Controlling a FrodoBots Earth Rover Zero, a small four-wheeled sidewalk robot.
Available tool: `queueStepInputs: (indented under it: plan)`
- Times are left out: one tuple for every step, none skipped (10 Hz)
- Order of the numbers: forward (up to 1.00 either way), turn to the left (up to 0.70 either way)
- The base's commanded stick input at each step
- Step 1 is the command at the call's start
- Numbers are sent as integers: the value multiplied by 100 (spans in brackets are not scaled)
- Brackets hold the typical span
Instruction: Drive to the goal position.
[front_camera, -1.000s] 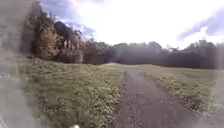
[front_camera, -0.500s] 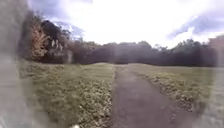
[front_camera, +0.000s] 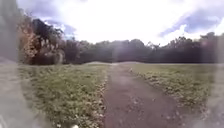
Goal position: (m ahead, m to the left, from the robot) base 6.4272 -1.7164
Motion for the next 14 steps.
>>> queueStepInputs:
  plan:
    - [70, 0]
    - [70, 0]
    - [70, 0]
    - [70, 0]
    - [70, 0]
    - [70, 0]
    - [73, 0]
    - [78, 0]
    - [82, 0]
    - [85, 0]
    - [85, 0]
    - [85, 0]
    - [85, 0]
    - [85, 0]
